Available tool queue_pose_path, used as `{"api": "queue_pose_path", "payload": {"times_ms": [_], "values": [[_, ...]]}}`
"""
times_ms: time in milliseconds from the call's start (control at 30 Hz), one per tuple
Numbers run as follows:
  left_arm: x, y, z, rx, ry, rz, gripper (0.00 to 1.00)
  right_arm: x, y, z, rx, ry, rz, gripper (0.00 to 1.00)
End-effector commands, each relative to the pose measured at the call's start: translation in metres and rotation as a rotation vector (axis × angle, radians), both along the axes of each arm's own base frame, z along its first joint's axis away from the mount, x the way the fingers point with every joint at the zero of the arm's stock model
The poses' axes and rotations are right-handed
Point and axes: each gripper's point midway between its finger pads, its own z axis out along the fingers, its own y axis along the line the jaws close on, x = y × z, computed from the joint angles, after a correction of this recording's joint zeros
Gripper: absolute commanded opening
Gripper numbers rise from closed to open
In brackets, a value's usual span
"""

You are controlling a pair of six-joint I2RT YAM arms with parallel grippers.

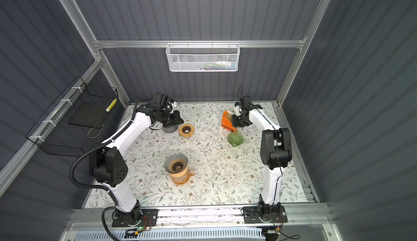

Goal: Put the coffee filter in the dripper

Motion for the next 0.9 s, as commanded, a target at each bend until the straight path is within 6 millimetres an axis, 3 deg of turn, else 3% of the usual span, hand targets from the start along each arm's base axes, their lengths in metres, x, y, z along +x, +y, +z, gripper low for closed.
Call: {"api": "queue_pose_path", "payload": {"times_ms": [0,867], "values": [[-0.008,0.0,0.01,0.001,-0.022,-0.021,0.11,-0.001,-0.002,-0.007,-0.027,0.024,0.01,0.18],[-0.009,0.001,0.005,0.008,-0.011,-0.024,0.12,0.004,0.0,-0.026,-0.086,0.055,0.019,0.16]]}}
